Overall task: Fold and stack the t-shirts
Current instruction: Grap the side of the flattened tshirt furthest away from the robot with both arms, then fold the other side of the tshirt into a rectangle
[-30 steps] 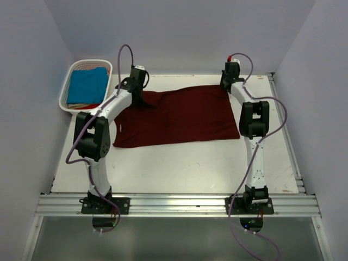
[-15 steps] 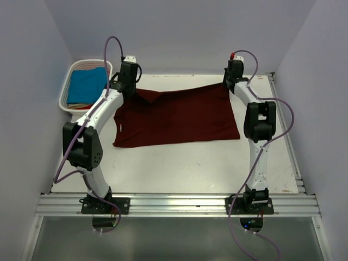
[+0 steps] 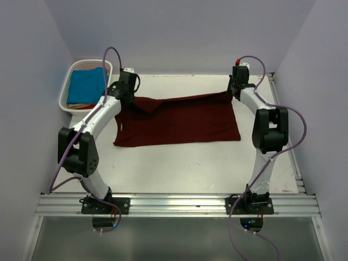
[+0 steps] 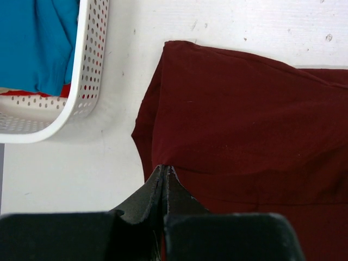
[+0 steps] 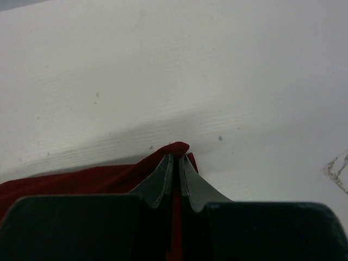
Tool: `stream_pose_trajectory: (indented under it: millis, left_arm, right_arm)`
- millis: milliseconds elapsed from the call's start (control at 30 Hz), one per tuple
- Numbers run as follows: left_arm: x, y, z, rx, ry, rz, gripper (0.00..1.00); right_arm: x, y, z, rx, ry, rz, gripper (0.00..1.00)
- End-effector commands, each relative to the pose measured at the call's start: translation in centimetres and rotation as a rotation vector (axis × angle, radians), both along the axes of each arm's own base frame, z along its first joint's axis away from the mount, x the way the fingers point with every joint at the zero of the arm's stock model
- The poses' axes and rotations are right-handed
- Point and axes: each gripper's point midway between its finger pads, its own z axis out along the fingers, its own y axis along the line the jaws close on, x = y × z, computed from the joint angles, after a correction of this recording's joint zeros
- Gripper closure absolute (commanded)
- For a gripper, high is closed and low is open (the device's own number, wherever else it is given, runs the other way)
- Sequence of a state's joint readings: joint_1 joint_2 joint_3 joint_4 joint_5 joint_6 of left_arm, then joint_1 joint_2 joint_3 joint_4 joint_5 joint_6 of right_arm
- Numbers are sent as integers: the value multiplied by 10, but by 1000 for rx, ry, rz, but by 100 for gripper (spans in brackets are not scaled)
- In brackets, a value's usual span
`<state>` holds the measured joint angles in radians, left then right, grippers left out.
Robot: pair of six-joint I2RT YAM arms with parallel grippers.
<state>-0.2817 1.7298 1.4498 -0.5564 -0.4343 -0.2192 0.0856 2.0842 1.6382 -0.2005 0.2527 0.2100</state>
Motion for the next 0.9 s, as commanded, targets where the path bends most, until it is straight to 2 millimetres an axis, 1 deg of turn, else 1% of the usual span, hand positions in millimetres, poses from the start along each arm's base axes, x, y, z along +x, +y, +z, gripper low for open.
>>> stream_pose_trajectory:
  millis: [0, 67, 100, 133, 167, 200, 233, 300, 333, 367, 433, 500, 600, 633, 667, 867]
  left_arm:
    - [-12, 5, 22, -29, -41, 22, 100]
    - [-17, 6, 19, -29, -26, 20, 100]
    - [-20, 6, 19, -32, -25, 20, 100]
    - [-23, 7, 16, -31, -12, 23, 100]
    - [-26, 7, 16, -32, -10, 22, 100]
    - [-28, 8, 16, -36, -11, 21, 100]
    - [-33, 8, 11, -35, 2, 20, 100]
    - [-37, 9, 10, -40, 3, 19, 100]
    - [-42, 9, 4, -39, 18, 18, 100]
    - [-44, 9, 2, -42, 24, 16, 100]
    - [-51, 9, -7, -50, 45, 16, 100]
    - [-58, 7, -18, -63, 73, 10, 100]
    - [-62, 4, -23, -83, 77, 1, 100]
    - [-65, 3, -27, -92, 86, -7, 100]
    - [-66, 2, -28, -96, 87, -9, 100]
    - [-67, 2, -26, -98, 83, -14, 100]
  right_arm:
    - [-17, -5, 23, 13, -12, -40, 100]
    - [-26, -1, 17, 21, 19, -34, 100]
    - [-31, 0, 18, 18, 28, -33, 100]
    - [-35, 5, 18, 13, 32, -26, 100]
    - [-41, 5, 13, 3, 46, -26, 100]
    - [-44, 7, 13, -8, 49, -25, 100]
    - [-48, 9, 17, -12, 44, -22, 100]
    - [-57, 9, 11, -18, 62, -28, 100]
    - [-60, 10, 16, -23, 54, -27, 100]
    - [-65, 10, 12, -32, 67, -25, 100]
    - [-72, 10, 8, -53, 80, -28, 100]
    - [-75, 11, 6, -60, 81, -28, 100]
    - [-78, 9, -1, -76, 97, -33, 100]
    - [-79, 8, -4, -83, 103, -35, 100]
    - [-79, 6, -8, -91, 112, -45, 100]
    - [-72, -4, -11, -142, 123, -96, 100]
